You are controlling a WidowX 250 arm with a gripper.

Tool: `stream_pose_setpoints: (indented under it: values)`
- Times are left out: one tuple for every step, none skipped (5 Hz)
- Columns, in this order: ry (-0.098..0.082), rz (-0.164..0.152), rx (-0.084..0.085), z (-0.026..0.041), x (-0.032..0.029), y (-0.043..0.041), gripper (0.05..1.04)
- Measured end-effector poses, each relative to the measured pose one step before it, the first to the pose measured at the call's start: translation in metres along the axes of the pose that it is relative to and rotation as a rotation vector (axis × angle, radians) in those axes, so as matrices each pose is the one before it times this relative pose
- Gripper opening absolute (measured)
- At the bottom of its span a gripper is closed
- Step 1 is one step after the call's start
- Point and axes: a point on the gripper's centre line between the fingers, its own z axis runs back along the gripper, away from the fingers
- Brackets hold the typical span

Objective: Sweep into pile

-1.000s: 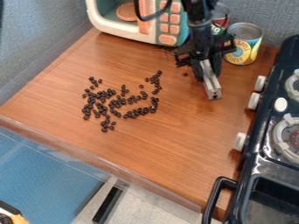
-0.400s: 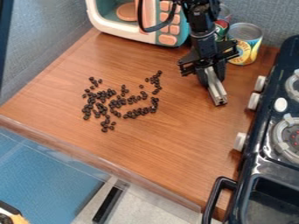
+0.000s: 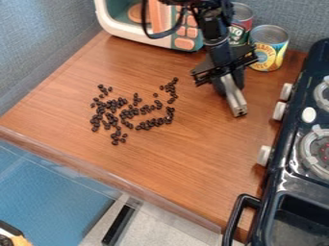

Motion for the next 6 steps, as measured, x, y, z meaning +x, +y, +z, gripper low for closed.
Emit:
stream_pose_setpoints:
  values:
    - [-0.0023, 0.0110, -0.0081, 0.00716, 0.00435, 0.01802, 0.371]
    - [0.0021, 0.0164, 0.0044, 0.00905, 0.00161, 0.02057, 0.372]
    - [0.0002, 0.0121, -0.0022, 0.00871, -0.00038, 0.01867, 0.372]
    - [-0.0150, -0.0002, -0.0051, 0.00519, -0.00062, 0.01408, 0.371]
    - [-0.0164, 0.0049, -0.0045, 0.00740, -0.00122, 0.01796, 0.372]
    - [-0.0069, 0.0050, -0.0008, 0.00409, 0.00011, 0.01835, 0.372]
